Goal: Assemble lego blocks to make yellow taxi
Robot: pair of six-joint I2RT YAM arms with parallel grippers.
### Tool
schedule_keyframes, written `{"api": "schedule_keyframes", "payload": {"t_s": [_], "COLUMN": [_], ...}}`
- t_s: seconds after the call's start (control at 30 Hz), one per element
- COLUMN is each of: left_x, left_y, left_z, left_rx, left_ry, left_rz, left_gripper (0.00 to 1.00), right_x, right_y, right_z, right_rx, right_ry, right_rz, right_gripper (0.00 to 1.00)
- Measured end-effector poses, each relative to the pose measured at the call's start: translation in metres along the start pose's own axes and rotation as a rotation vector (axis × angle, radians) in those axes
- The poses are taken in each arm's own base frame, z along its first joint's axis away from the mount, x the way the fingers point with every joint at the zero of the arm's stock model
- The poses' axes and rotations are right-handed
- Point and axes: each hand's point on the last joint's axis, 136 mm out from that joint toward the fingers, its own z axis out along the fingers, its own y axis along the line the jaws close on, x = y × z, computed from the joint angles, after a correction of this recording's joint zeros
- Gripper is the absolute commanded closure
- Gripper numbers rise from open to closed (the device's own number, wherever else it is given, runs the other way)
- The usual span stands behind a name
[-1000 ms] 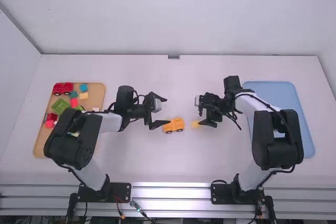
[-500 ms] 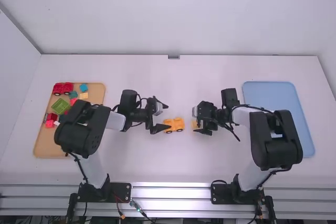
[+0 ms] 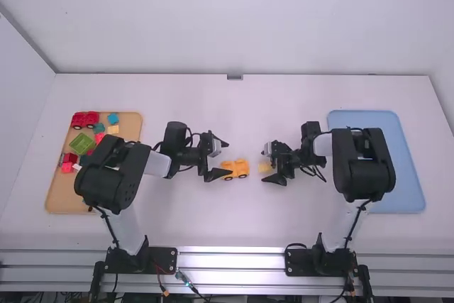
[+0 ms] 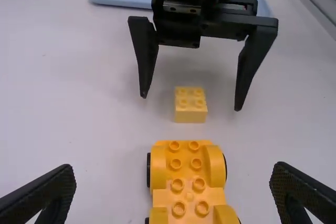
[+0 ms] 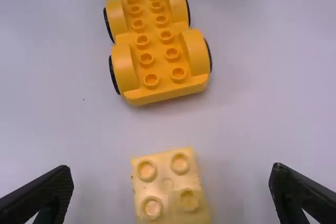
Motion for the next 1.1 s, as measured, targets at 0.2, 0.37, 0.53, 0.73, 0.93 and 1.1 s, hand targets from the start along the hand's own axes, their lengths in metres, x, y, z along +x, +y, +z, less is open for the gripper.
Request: {"api": "schedule_keyframes", "payload": {"t_s": [0.2,0.37,0.53,0.73,0.93,1.1], "left_x": [0.0,0.0,0.0,0.0,0.0,0.0], "left_y": [0.0,0.0,0.0,0.0,0.0,0.0], "left_z": [0.0,0.0,0.0,0.0,0.0,0.0], "left_rx": [0.0,0.0,-0.001,0.0,0.0,0.001], "left_ry": [0.0,0.0,0.0,0.0,0.001,0.001], "left_rz": [0.0,0.0,0.0,0.001,-0.002,-0.002], "left_gripper": [0.01,0.01,0.01,0.01,0.01,0.01], "right_x": [-0.002,0.004,0.006,0.009,0.011,0.014], "right_y": [-0.009,-0.004,0.0,0.0,-0.001,-0.002], "right_z": [-0.002,0.008,0.014,0.014,0.012,0.007], "right_rx": [0.007,-0.02,-0.04,-0.04,-0.035,-0.023], "right_ry": [-0.034,-0.033,-0.014,0.002,0.005,0.004], "right_rz": [-0.054,-0.059,-0.06,-0.056,-0.051,-0.031], "right_gripper": [0.04,0.14,0.43,0.44,0.53,0.59]}}
